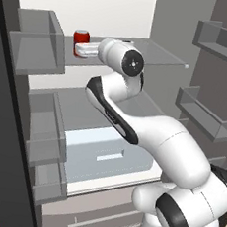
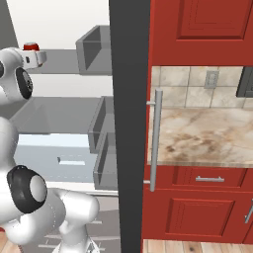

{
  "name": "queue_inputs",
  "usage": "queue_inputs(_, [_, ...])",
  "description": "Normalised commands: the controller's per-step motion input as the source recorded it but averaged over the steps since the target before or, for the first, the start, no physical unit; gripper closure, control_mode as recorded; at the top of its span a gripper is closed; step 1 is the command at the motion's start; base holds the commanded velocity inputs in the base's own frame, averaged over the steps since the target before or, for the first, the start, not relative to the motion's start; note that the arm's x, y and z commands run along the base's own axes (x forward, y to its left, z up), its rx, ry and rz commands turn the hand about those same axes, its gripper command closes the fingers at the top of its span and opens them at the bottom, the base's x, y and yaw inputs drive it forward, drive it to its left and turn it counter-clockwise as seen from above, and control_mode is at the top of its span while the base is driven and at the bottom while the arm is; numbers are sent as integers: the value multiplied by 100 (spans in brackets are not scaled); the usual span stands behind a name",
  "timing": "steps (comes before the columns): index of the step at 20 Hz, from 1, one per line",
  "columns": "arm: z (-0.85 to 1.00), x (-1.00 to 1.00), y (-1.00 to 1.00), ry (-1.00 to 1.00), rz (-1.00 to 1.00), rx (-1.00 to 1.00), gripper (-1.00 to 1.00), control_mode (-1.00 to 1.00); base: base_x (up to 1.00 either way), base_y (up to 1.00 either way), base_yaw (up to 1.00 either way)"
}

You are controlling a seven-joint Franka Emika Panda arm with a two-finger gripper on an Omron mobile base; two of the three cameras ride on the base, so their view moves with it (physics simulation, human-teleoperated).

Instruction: Open the fridge, grab two sodas, and place both sodas inside the bowl with ice on the dining counter.

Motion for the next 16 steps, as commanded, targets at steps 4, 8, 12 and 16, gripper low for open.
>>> queue_inputs(4, [0, 11, 11, 0, -2, 0, -100, -100, 0, 0, 0])
queue_inputs(8, [0, 10, 16, 1, -2, 0, -100, -100, 0, 0, 0])
queue_inputs(12, [0, 14, 19, 1, -3, 0, -100, -100, 0, 0, 0])
queue_inputs(16, [0, 19, 19, 1, -3, 0, -100, -100, 0, 0, 0])
